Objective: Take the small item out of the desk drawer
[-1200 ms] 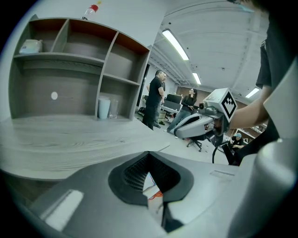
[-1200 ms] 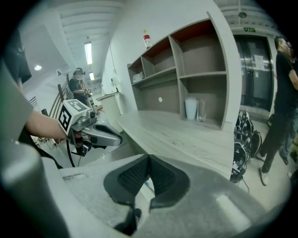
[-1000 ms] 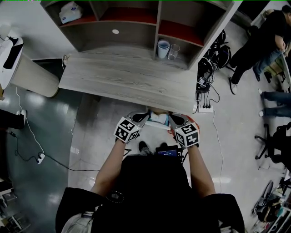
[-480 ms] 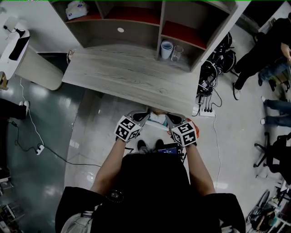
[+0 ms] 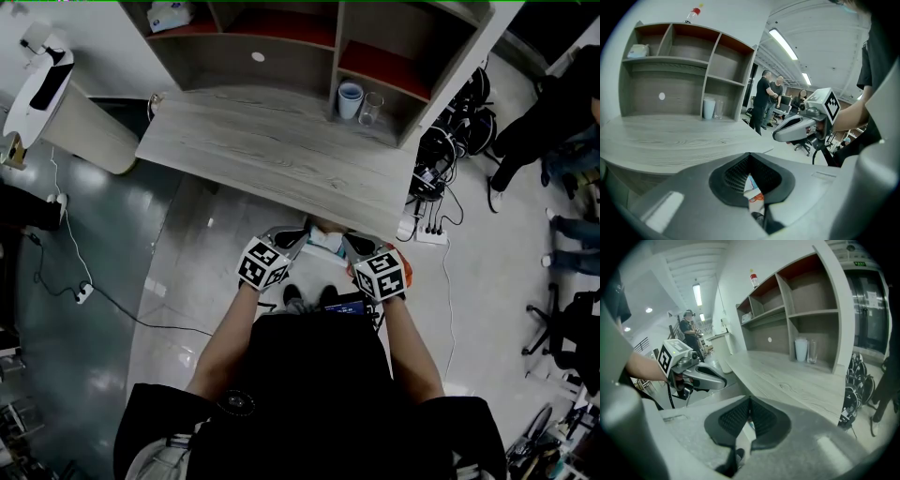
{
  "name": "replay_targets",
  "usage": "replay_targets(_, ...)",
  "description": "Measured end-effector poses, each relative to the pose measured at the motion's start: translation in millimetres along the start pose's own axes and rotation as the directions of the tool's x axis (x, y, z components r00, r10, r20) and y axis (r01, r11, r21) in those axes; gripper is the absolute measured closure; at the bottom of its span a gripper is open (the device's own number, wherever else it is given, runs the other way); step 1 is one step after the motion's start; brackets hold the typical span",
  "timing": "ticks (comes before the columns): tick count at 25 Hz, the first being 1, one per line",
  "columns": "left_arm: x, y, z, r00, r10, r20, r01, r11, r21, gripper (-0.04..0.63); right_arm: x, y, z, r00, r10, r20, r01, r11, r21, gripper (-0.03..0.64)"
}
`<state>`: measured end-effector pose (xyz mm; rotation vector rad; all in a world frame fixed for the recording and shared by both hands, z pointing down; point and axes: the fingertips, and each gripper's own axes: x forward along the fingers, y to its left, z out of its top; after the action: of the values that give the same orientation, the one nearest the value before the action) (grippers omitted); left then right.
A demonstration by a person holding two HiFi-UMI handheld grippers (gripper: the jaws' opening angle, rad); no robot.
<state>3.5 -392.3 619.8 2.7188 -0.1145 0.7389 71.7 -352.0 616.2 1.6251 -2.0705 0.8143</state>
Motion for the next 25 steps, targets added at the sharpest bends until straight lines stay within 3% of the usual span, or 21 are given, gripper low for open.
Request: replay_targets(25,17,-24,-24,0.993,0.116,-0.035,-0.118,0.992,-0.051,0.595,7,0,-56,0.986,0.147,-0.083,-0.15,0.988,-0.03,0.614)
